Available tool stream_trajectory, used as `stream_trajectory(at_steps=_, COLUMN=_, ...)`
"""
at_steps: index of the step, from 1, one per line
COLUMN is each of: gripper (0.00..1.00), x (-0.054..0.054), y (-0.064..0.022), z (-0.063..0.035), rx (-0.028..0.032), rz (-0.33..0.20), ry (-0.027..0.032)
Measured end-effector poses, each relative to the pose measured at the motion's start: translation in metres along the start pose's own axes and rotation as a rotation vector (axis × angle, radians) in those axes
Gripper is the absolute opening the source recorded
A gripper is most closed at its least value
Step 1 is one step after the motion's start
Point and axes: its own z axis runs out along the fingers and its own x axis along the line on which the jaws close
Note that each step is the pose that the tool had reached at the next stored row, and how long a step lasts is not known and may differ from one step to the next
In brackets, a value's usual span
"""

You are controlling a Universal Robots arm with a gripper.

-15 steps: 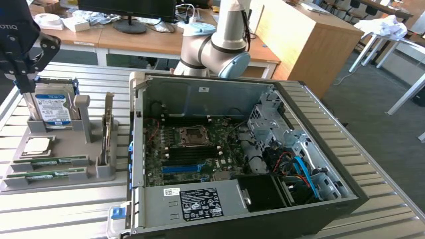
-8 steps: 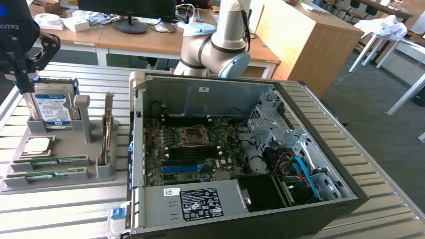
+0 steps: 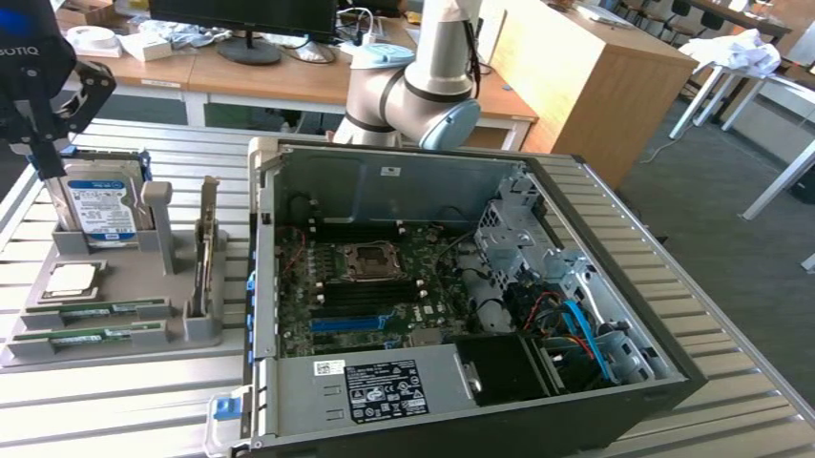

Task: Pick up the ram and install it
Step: 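Pick up the ram and move it above insertion slot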

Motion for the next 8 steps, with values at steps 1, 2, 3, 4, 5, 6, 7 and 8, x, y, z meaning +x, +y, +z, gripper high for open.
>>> stream_trajectory(at_steps=1, gripper=0.1, x=0.0, y=0.0, z=0.0001, rx=-0.0003, rz=-0.018, ry=0.0008)
stream_trajectory(at_steps=2, gripper=0.1, x=0.0, y=0.0, z=0.0001, rx=-0.0007, rz=-0.036, ry=0.0015)
stream_trajectory(at_steps=3, gripper=0.1, x=0.0, y=0.0, z=0.0002, rx=-0.0012, rz=-0.055, ry=0.0024)
stream_trajectory(at_steps=4, gripper=0.1, x=0.0, y=0.0, z=0.0002, rx=-0.0016, rz=-0.073, ry=0.0032)
stream_trajectory(at_steps=5, gripper=0.1, x=0.0, y=0.0, z=0.0003, rx=-0.002, rz=-0.091, ry=0.0041)
stream_trajectory(at_steps=6, gripper=0.1, x=0.0, y=0.0, z=0.0003, rx=-0.0023, rz=-0.109, ry=0.0049)
stream_trajectory(at_steps=7, gripper=0.1, x=0.0, y=0.0, z=0.0004, rx=-0.0028, rz=-0.127, ry=0.0056)
stream_trajectory(at_steps=8, gripper=0.1, x=0.0, y=0.0, z=0.0004, rx=-0.0031, rz=-0.145, ry=0.0064)
